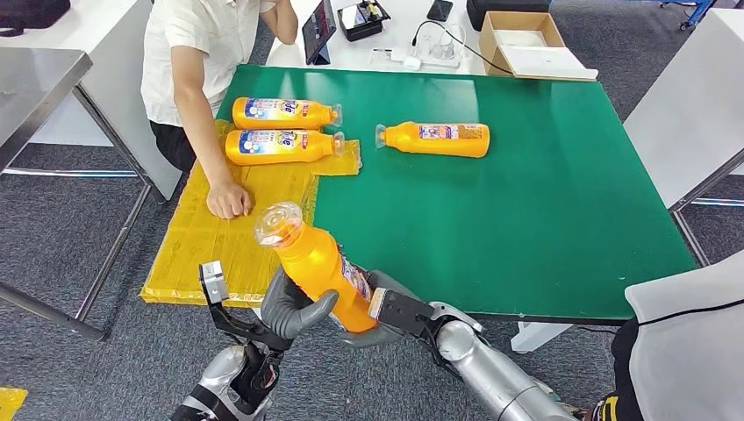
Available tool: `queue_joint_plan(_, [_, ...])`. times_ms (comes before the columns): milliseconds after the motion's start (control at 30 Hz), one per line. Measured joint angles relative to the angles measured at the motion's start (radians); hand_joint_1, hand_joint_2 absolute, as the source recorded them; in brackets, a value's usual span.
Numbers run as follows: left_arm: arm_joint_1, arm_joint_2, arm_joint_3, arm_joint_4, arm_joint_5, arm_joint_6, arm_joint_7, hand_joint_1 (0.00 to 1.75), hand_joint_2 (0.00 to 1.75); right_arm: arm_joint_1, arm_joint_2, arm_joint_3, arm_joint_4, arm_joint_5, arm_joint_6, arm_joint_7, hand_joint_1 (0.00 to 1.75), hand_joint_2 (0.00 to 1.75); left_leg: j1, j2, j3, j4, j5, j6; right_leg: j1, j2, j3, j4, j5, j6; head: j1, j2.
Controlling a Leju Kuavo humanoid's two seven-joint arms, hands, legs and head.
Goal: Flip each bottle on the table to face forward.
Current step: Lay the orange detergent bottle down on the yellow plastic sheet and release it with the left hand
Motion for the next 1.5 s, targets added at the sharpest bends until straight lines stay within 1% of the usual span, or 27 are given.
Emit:
queue_joint_plan(67, [0.008,0.001,0.001,-0.007,-0.045,0.06,-0.005,1.75,1.75,0.025,0.004,-0.006,-0.016,0.016,-0.054,-0.018,0.0,1.75,0.0,0.0,0.0,0.0,0.0,0.0,0.0,0.0,0.0,0.0,0.0,0.0,0.0,0.0])
queue_joint_plan(100, [0.014,0.002,0.002,-0.015,-0.09,0.111,-0.01,1.75,1.75,0.045,0.004,-0.013,-0.033,0.037,-0.099,-0.03,0.0,1.75,0.0,0.0,0.0,0.0,0.0,0.0,0.0,0.0,0.0,0.0,0.0,0.0,0.0,0.0])
queue_joint_plan(200, [0.04,0.003,0.007,-0.062,-0.308,0.319,-0.036,1.75,1.75,0.126,0.004,-0.047,-0.134,0.116,-0.269,-0.068,0.0,1.75,0.0,0.0,-0.002,0.0,0.0,0.0,0.0,0.0,-0.001,0.0,0.0,0.0,0.0,0.0])
queue_joint_plan(267, [0.06,0.006,0.015,-0.104,-0.439,0.434,-0.048,1.75,1.75,0.187,0.003,-0.076,-0.241,0.141,-0.33,-0.08,0.0,1.75,0.0,0.0,-0.002,0.0,-0.001,0.0,0.0,0.0,-0.003,0.0,0.0,0.0,0.0,0.0])
queue_joint_plan(333, [0.075,0.01,0.023,-0.142,-0.497,0.475,-0.049,1.75,1.75,0.232,0.002,-0.098,-0.336,0.151,-0.341,-0.079,0.0,1.75,0.0,0.0,-0.003,0.0,-0.001,0.0,0.0,0.0,-0.003,0.0,-0.001,0.0,0.0,0.0])
queue_joint_plan(433, [0.089,0.012,0.026,-0.18,-0.52,0.49,-0.051,1.75,1.75,0.271,-0.001,-0.12,-0.427,0.163,-0.349,-0.078,0.0,1.75,0.0,0.0,-0.003,0.0,-0.001,0.0,0.0,0.0,-0.003,0.0,-0.001,-0.001,0.0,0.0])
queue_joint_plan(500, [0.096,0.014,0.028,-0.197,-0.553,0.516,-0.054,1.75,1.75,0.29,-0.001,-0.134,-0.47,0.185,-0.375,-0.086,0.0,1.75,0.0,0.001,-0.003,0.0,-0.001,0.0,0.0,0.0,-0.003,0.0,0.0,-0.001,0.0,0.0])
queue_joint_plan(633, [0.097,0.019,0.039,-0.222,-0.686,0.624,-0.041,1.75,1.75,0.324,-0.005,-0.16,-0.542,0.251,-0.452,-0.083,0.0,1.75,0.0,0.0,-0.002,0.0,0.0,0.0,0.0,0.0,-0.003,0.0,0.0,0.0,0.0,0.0])
queue_joint_plan(700, [0.086,0.021,0.046,-0.222,-0.717,0.643,-0.024,1.75,1.75,0.334,-0.007,-0.165,-0.561,0.266,-0.48,-0.092,0.0,1.75,0.0,0.0,-0.002,0.0,0.0,0.0,0.0,0.0,-0.002,0.0,0.0,0.0,0.0,0.0])
queue_joint_plan(767, [0.065,0.023,0.05,-0.21,-0.757,0.662,-0.005,1.75,1.75,0.341,-0.006,-0.166,-0.575,0.253,-0.487,-0.109,0.0,1.75,0.0,0.0,-0.002,0.0,0.0,0.0,0.0,0.0,-0.002,0.0,0.0,0.0,0.0,0.0])
queue_joint_plan(867, [0.012,0.027,0.051,-0.154,-0.92,0.751,0.049,1.75,1.75,0.346,-0.001,-0.165,-0.592,0.22,-0.465,-0.119,0.0,1.75,0.0,0.0,-0.002,0.0,0.0,-0.001,0.0,0.0,-0.002,0.0,0.0,0.0,0.0,0.0])
queue_joint_plan(933, [-0.034,0.029,0.054,-0.089,-1.04,0.81,0.089,1.75,1.75,0.345,0.006,-0.163,-0.595,0.206,-0.449,-0.119,0.0,1.75,0.0,0.0,-0.002,0.0,0.0,-0.001,0.0,0.0,-0.002,0.0,0.0,0.0,0.0,0.0])
queue_joint_plan(1000, [-0.083,0.03,0.062,-0.012,-1.127,0.845,0.126,1.75,1.75,0.343,0.012,-0.159,-0.595,0.202,-0.436,-0.119,0.0,1.75,0.0,0.0,-0.002,0.0,0.0,-0.001,0.0,0.0,-0.002,0.001,0.0,0.0,0.0,0.0])
queue_joint_plan(1067, [-0.134,0.03,0.076,0.07,-1.182,0.864,0.158,1.75,1.75,0.339,0.018,-0.152,-0.595,0.197,-0.422,-0.12,0.0,1.75,0.0,0.0,-0.001,0.0,0.001,-0.001,0.0,0.0,-0.002,0.001,0.0,0.0,0.0,0.0])
queue_joint_plan(1133, [-0.181,0.029,0.092,0.152,-1.205,0.876,0.173,1.75,1.75,0.334,0.024,-0.144,-0.594,0.191,-0.411,-0.12,0.0,1.75,0.0,0.0,-0.001,0.0,0.001,-0.001,0.0,0.0,-0.002,0.001,0.0,0.0,0.0,0.0])
queue_joint_plan(1233, [-0.234,0.025,0.115,0.253,-1.212,0.885,0.182,1.75,1.75,0.332,0.031,-0.133,-0.591,0.187,-0.403,-0.12,0.0,1.75,0.0,0.0,-0.002,0.0,0.001,-0.002,0.0,0.0,-0.002,0.001,0.0,0.0,0.0,0.0])
queue_joint_plan(1300, [-0.264,0.023,0.127,0.314,-1.238,0.9,0.209,1.75,1.75,0.332,0.034,-0.127,-0.588,0.183,-0.397,-0.12,0.0,1.75,0.0,0.0,-0.002,0.0,0.001,-0.002,0.0,0.0,-0.002,0.001,0.0,0.0,0.0,0.0])
queue_joint_plan(1400, [-0.319,0.021,0.139,0.414,-1.306,0.923,0.271,1.75,1.75,0.332,0.038,-0.12,-0.581,0.174,-0.389,-0.12,0.0,1.75,0.0,0.0,-0.002,0.0,0.001,-0.002,0.0,0.0,-0.003,0.001,0.0,0.0,0.0,0.0])
queue_joint_plan(1500, [-0.378,0.02,0.146,0.524,-1.392,0.915,0.358,1.75,1.75,0.328,0.043,-0.111,-0.569,0.165,-0.38,-0.12,0.0,1.75,0.0,0.0,-0.002,0.0,0.001,-0.002,0.0,0.0,-0.003,0.001,0.0,0.0,0.0,0.0])
